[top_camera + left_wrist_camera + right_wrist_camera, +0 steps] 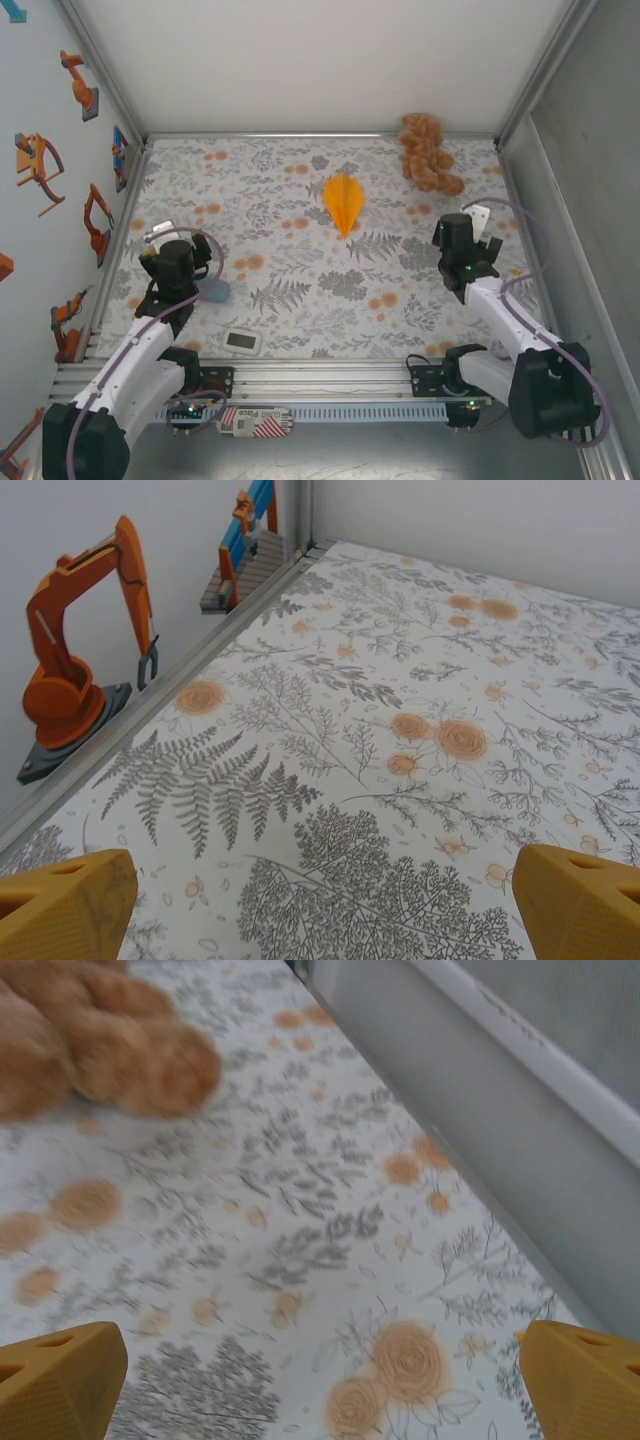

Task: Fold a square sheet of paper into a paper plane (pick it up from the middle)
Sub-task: Reset both arms

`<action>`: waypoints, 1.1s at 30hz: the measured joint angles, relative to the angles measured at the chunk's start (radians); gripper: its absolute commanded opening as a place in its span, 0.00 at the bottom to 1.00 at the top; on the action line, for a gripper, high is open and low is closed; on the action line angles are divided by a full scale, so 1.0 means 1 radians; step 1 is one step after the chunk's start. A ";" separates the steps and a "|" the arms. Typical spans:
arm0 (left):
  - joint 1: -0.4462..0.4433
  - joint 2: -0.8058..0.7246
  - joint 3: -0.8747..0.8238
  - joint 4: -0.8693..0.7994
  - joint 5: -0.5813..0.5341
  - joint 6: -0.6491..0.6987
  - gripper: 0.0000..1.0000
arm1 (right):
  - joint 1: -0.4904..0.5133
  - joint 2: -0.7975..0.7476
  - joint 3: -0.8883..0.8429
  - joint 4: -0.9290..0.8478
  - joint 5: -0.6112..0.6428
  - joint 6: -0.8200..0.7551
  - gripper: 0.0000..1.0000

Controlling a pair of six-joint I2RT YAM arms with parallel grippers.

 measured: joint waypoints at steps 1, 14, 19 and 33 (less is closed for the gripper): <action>0.016 0.018 -0.010 0.039 0.024 0.020 0.96 | -0.030 0.006 -0.023 0.024 -0.023 0.000 0.98; 0.149 0.375 -0.068 0.473 0.342 0.153 0.96 | -0.098 0.169 -0.162 0.486 -0.139 -0.117 0.98; 0.195 0.495 -0.068 0.601 0.453 0.183 0.96 | -0.118 0.264 -0.183 0.669 -0.208 -0.166 0.98; 0.263 0.757 -0.004 0.775 0.554 0.189 0.96 | -0.161 0.459 -0.183 0.895 -0.373 -0.199 0.97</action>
